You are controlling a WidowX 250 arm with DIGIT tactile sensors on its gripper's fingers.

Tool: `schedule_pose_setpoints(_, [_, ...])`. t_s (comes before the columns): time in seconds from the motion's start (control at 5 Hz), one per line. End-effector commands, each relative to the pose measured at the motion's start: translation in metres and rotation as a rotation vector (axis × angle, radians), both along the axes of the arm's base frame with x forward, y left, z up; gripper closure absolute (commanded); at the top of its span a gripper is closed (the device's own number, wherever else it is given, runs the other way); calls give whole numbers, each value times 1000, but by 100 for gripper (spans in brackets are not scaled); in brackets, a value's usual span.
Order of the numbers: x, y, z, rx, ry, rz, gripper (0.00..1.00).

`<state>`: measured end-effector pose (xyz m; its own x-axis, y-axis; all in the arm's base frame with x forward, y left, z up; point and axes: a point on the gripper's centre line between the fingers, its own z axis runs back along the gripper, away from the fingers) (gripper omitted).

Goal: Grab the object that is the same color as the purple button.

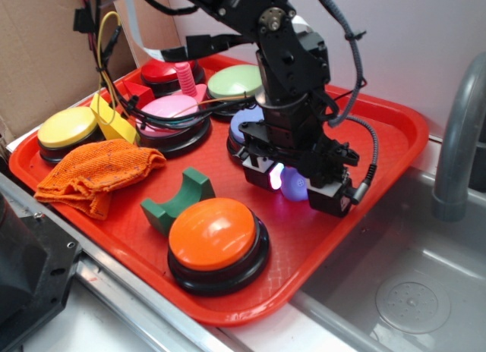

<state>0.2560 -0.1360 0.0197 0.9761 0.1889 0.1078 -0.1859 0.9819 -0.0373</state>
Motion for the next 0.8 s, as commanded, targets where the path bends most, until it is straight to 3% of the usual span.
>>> schedule_pose_setpoints(0.0, [1,0,30,0,-66,-24,100])
schedule_pose_setpoints(0.4, [-24,52,102,-97,40,-141,100])
schedule_pose_setpoints(0.6, [-46,93,138,-74,81,-64,100])
